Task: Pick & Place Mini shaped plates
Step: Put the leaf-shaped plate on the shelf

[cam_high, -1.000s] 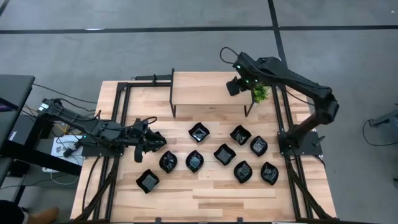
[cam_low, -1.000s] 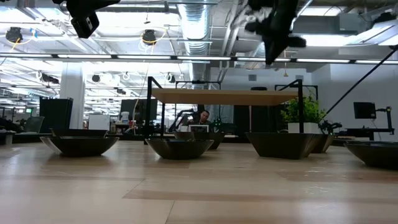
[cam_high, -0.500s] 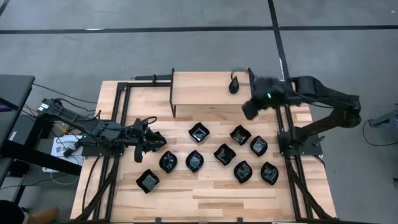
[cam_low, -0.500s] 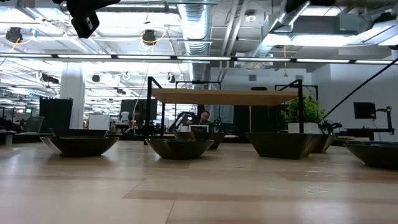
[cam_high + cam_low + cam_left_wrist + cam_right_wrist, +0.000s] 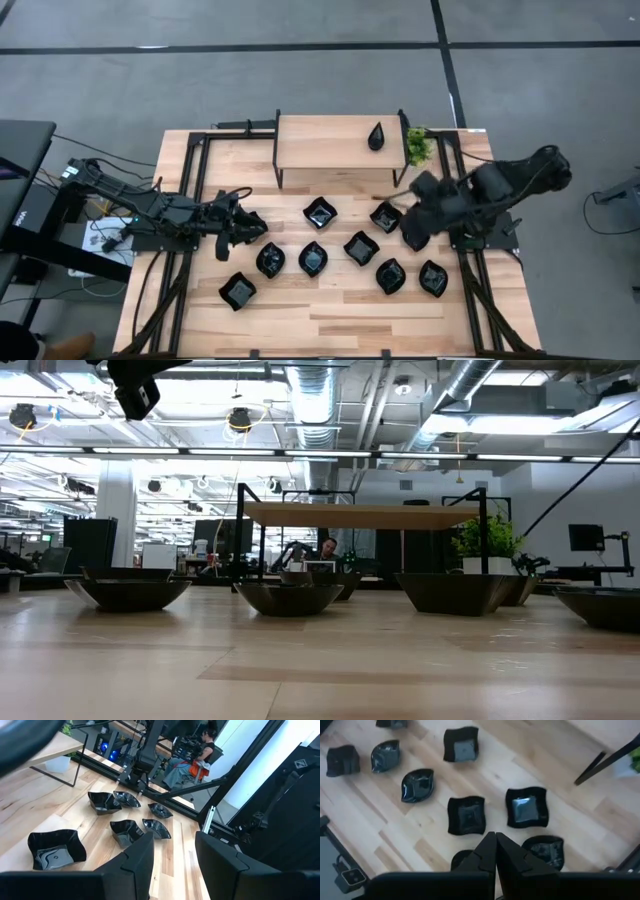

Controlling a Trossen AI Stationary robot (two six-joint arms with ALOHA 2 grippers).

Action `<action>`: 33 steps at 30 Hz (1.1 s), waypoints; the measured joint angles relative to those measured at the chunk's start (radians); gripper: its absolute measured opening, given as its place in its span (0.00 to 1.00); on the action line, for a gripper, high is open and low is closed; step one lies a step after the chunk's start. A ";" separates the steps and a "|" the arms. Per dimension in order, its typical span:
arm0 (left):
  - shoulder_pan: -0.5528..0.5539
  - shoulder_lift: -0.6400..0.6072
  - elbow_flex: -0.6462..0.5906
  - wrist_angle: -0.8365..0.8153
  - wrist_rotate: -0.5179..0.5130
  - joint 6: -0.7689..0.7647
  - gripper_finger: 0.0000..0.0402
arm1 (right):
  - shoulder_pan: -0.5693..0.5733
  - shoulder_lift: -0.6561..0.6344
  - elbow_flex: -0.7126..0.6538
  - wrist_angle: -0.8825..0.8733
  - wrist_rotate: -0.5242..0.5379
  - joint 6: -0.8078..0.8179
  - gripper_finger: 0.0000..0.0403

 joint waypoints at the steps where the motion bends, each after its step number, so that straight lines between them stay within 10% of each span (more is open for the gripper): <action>1: 0.000 0.000 0.000 0.001 0.000 0.000 0.36 | 0.021 0.015 0.000 0.001 0.002 0.014 0.00; 20: 0.000 0.000 0.000 0.004 0.000 0.000 0.36 | 0.254 0.283 0.000 0.007 -0.172 0.612 0.00; 33: 0.000 0.000 0.000 0.003 0.001 0.000 0.36 | 0.229 0.341 -0.014 -0.021 -0.170 0.739 0.00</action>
